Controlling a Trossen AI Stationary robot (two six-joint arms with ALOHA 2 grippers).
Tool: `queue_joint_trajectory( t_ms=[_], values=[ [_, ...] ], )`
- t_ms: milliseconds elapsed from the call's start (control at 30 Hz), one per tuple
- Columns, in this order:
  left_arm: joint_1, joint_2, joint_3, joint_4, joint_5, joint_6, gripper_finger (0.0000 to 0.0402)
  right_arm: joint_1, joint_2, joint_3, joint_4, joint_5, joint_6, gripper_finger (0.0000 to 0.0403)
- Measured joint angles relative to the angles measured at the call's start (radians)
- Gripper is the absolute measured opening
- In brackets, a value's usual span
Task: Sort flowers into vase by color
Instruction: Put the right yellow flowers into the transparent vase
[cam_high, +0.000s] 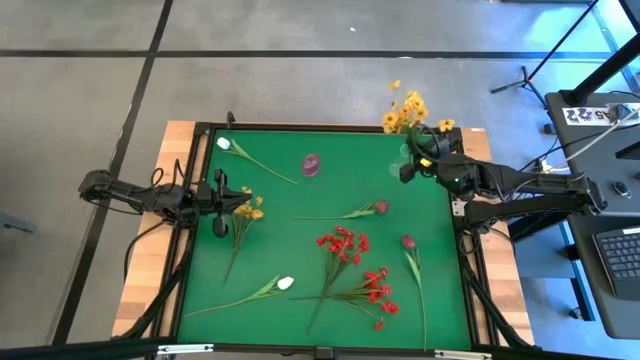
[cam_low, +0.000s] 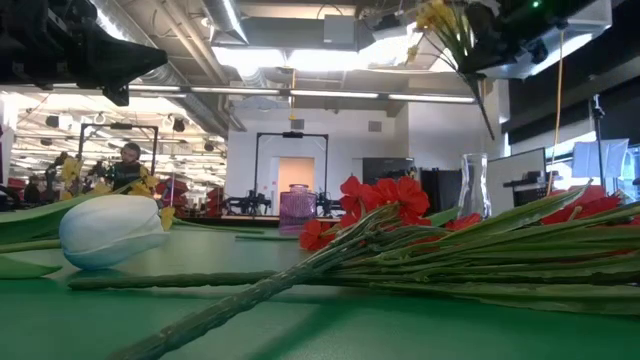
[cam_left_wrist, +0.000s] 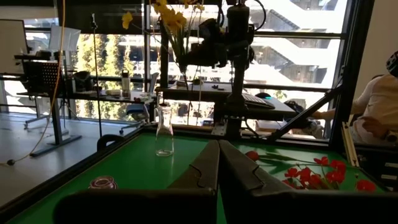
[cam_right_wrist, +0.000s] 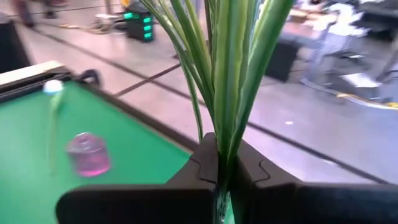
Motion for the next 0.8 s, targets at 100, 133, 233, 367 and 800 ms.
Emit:
queue_joint_trajectory(
  t_ms=[100, 133, 233, 367, 800],
  values=[
    [0.000, 0.000, 0.000, 0.000, 0.000, 0.000, 0.0000, 0.000, 0.000, 0.000, 0.020, 0.045, -0.038, 0.0011],
    [0.000, 0.000, 0.000, 0.000, 0.000, 0.000, 0.0000, 0.000, 0.000, 0.000, 0.027, 0.058, -0.049, 0.0011],
    [0.000, 0.000, 0.000, 0.000, 0.000, 0.000, 0.0000, -0.003, 0.000, -0.014, 0.117, 0.096, -0.111, 0.0009],
    [0.000, 0.000, 0.000, 0.000, 0.000, 0.000, 0.0000, -0.059, 0.000, -0.038, 0.240, 0.021, -0.201, 0.0009],
    [0.000, 0.000, 0.000, 0.000, 0.000, 0.000, 0.0000, -0.343, -0.017, -0.182, 0.422, -0.282, -0.234, 0.0009]
  ],
)
